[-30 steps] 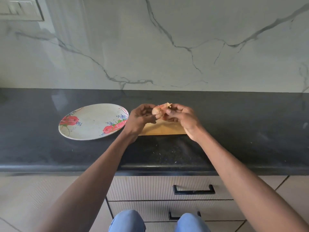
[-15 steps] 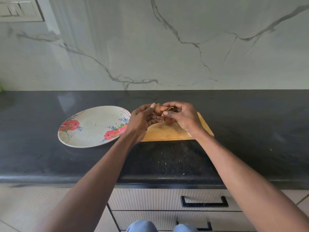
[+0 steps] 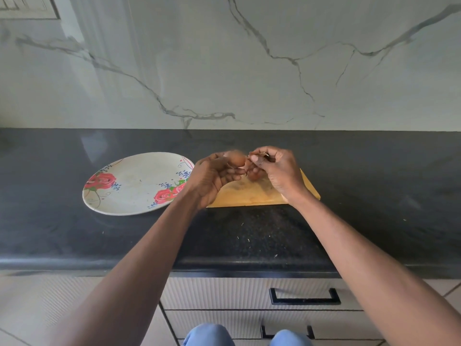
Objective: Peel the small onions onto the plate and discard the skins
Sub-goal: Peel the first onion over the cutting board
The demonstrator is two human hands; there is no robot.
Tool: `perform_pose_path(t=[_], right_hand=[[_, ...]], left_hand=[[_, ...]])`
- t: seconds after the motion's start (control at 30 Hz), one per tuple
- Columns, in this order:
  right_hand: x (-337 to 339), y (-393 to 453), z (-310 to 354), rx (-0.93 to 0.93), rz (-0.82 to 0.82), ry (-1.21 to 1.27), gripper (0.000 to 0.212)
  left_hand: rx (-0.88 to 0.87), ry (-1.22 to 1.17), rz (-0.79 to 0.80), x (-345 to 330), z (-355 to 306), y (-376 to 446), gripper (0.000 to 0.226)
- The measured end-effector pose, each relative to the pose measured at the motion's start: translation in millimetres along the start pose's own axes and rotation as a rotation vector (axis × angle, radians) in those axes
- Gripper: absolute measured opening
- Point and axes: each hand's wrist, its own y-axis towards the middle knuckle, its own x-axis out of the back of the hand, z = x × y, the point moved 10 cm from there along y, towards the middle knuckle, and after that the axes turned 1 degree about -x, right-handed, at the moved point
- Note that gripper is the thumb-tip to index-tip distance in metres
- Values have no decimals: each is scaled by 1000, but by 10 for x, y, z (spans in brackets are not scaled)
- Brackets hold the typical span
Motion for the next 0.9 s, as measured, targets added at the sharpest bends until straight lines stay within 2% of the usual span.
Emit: perform_pose_path(t=[0.2,0.33,0.47,0.57,0.67,0.77,0.9], right_hand=[[-17,-4,-67,-83,31,147,8],[-39,-19,-20,-144,161,222,18],[-197,-141,-23,-181,420,109,10],[-256,-204,-95,-193,472,-121,19],[-158,-153,-102,-176,360,-214,32],[16,-60,-22,-92,156,-98,5],[12,-35,-44,-90,107,109,23]], left_hand=[[-9,-58,-92,114,-57,-44,21],[-64,-45,-177,229,-123,-63,22],[-59,-61,-223,284,-134,-89,19],[-19,-62,-216,273,-94,-91,18],[16,-63,-157,195,-72,-110,15],[25,-3,-89,125,-65,-124,19],[79,-37,-23,69,14,-104,19]])
